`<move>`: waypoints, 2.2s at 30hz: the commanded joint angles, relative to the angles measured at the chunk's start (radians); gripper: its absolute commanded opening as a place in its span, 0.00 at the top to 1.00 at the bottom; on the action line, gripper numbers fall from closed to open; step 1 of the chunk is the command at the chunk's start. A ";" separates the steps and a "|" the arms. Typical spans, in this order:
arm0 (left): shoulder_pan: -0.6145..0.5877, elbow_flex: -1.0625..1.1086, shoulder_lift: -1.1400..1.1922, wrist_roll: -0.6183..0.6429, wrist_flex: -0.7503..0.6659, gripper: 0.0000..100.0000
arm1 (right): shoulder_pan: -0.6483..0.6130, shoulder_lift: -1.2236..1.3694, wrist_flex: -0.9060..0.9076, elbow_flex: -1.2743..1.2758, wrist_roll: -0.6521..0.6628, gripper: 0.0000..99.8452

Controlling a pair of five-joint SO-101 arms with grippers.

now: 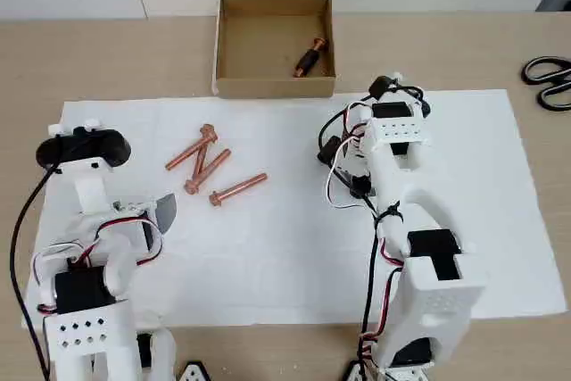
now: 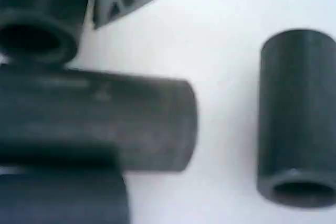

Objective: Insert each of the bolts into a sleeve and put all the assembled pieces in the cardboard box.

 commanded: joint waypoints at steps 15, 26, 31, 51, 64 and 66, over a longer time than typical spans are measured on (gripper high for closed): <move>0.003 -0.142 -0.002 -0.003 0.130 0.72 | -0.004 -0.180 0.228 -0.153 0.071 1.00; 0.054 -0.397 0.176 -0.043 0.255 0.72 | 0.012 -0.518 0.363 -0.212 0.568 1.00; 0.107 -0.555 0.450 -0.038 0.267 0.72 | 0.016 -0.555 0.367 -0.212 0.836 1.00; 0.149 -0.857 1.109 -0.471 0.069 0.72 | 0.016 -0.555 0.420 -0.210 0.842 1.00; 0.198 -1.076 1.390 -0.436 0.121 0.73 | 0.013 -0.555 0.410 -0.143 0.842 1.00; 0.245 -1.101 1.364 -0.442 0.198 0.74 | 0.012 -0.555 0.410 -0.133 0.842 1.00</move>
